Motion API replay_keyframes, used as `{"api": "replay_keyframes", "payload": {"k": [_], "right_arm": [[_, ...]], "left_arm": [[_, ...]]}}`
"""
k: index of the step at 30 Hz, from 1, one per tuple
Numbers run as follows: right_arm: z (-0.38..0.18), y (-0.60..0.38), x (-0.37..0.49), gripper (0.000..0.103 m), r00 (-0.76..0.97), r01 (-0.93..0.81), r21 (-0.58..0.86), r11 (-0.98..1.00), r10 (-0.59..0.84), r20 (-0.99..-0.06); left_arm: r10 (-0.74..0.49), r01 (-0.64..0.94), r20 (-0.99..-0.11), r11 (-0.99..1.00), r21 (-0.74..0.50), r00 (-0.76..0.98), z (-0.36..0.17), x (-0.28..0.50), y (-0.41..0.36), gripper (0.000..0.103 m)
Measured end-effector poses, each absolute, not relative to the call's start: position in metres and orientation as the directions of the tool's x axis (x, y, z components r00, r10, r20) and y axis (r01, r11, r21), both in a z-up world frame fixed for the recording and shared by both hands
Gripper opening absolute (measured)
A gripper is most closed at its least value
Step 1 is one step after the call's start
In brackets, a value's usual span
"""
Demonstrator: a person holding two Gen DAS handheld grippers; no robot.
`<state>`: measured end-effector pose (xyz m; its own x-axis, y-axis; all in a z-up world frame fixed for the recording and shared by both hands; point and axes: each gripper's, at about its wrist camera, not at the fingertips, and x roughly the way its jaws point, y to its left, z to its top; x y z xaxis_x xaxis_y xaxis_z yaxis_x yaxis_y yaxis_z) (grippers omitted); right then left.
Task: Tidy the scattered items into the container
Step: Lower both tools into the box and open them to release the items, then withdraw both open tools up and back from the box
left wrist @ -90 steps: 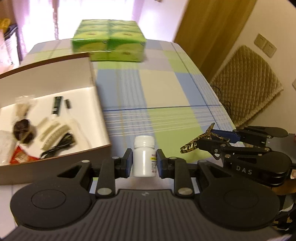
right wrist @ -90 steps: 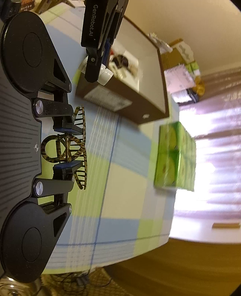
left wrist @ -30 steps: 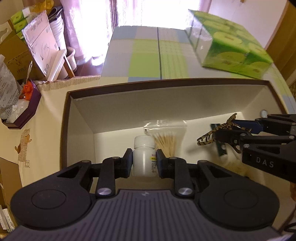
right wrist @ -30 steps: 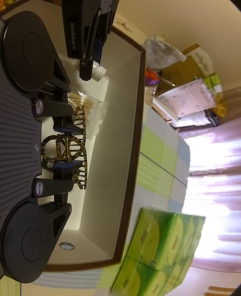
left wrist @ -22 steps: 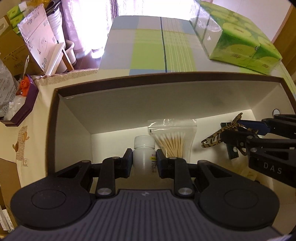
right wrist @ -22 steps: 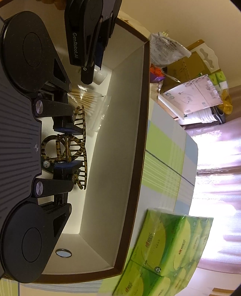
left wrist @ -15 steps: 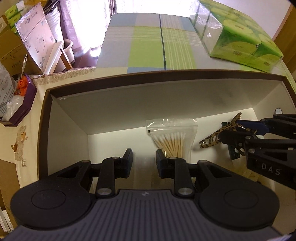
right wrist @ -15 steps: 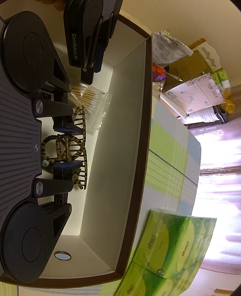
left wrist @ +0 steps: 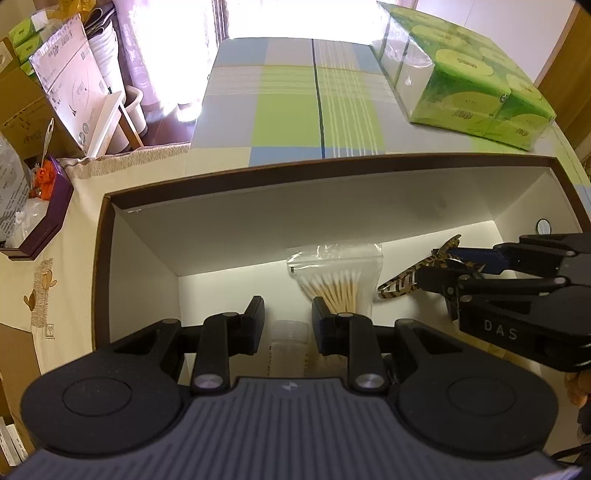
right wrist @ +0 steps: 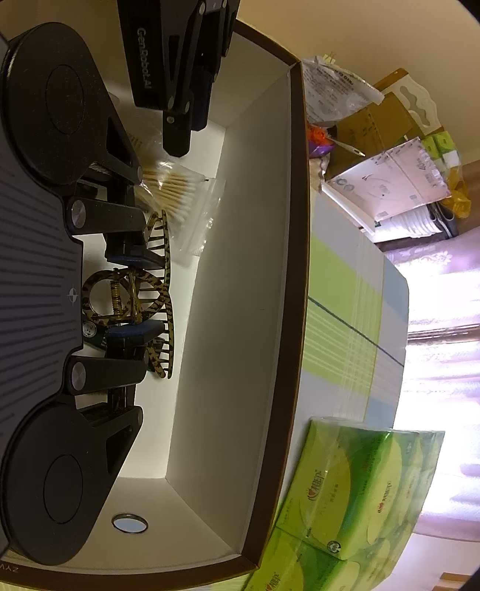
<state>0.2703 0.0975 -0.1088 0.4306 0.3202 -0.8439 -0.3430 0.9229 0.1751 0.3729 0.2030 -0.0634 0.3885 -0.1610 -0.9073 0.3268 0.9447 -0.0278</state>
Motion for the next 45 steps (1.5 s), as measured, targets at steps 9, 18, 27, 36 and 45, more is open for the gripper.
{"api": "replay_keyframes", "payload": {"k": [9, 18, 27, 36, 45], "right_arm": [[-0.096, 0.1, 0.262, 0.091, 0.49, -0.391, 0.154, 0.907, 0.346, -0.8], [-0.084, 0.09, 0.239, 0.091, 0.463, -0.436, 0.108, 0.893, 0.326, -0.824], [-0.07, 0.086, 0.213, 0.091, 0.486, -0.439, 0.077, 0.895, 0.309, -0.818], [-0.047, 0.073, 0.177, 0.091, 0.527, -0.43, 0.074, 0.9, 0.317, -0.789], [-0.028, 0.049, 0.137, 0.091, 0.56, -0.402, 0.104, 0.91, 0.334, -0.759]], "left_arm": [[-0.164, 0.325, -0.898, 0.945, -0.024, 0.41, -0.055, 0.37, 0.203, 0.029], [-0.172, 0.323, -0.893, 0.946, -0.032, 0.417, -0.047, 0.358, 0.204, 0.036], [-0.17, 0.317, -0.889, 0.948, -0.029, 0.426, -0.036, 0.336, 0.203, 0.061], [-0.189, 0.354, -0.841, 0.935, 0.003, 0.507, -0.003, 0.298, 0.189, 0.087], [-0.205, 0.358, -0.785, 0.933, 0.024, 0.585, 0.027, 0.251, 0.176, 0.101]]}}
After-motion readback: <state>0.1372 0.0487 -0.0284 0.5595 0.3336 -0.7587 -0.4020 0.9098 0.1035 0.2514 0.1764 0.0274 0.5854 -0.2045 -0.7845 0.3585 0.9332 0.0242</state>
